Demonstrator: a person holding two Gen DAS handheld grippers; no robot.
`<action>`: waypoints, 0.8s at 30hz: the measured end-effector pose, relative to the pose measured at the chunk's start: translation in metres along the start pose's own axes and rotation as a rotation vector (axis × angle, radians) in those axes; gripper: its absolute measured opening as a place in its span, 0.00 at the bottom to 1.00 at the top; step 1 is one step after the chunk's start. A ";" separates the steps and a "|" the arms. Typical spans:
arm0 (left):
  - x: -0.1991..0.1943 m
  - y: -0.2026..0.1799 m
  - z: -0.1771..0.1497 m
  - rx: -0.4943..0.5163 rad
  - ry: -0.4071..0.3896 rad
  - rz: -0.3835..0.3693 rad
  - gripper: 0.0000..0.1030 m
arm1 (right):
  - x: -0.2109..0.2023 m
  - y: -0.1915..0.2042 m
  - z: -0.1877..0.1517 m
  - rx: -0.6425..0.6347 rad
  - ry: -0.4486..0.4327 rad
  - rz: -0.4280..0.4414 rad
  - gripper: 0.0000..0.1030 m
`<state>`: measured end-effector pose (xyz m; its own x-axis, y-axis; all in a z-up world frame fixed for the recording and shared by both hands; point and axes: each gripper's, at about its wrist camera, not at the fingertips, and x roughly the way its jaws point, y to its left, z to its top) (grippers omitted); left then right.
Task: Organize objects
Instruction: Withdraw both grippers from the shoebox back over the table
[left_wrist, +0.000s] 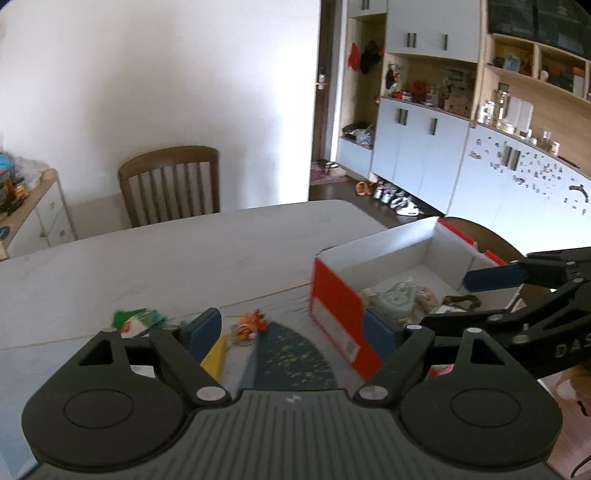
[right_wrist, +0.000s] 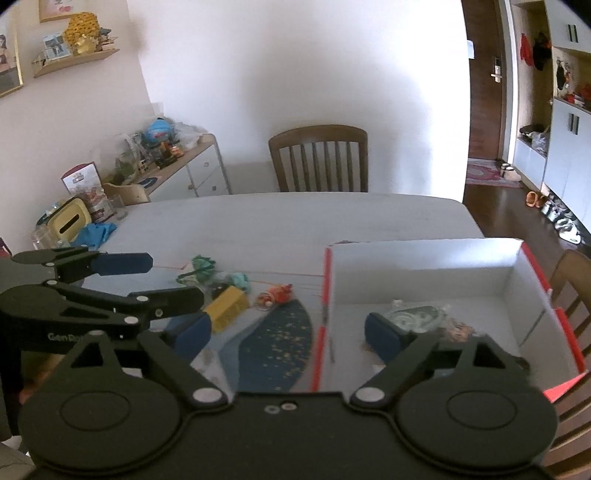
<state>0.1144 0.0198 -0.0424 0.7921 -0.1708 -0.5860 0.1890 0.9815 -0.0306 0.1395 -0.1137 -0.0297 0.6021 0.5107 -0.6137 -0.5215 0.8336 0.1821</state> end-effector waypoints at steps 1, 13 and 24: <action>-0.001 0.006 -0.002 -0.007 0.002 0.009 0.82 | 0.001 0.004 0.000 -0.003 -0.004 0.001 0.93; -0.008 0.082 -0.021 -0.031 0.007 0.079 1.00 | 0.029 0.043 0.002 -0.012 0.048 0.005 0.94; 0.010 0.133 -0.023 0.009 0.032 0.127 1.00 | 0.067 0.072 0.010 -0.029 0.090 -0.016 0.93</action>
<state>0.1343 0.1511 -0.0707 0.7913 -0.0423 -0.6100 0.0939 0.9942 0.0529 0.1485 -0.0176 -0.0500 0.5544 0.4756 -0.6830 -0.5304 0.8343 0.1504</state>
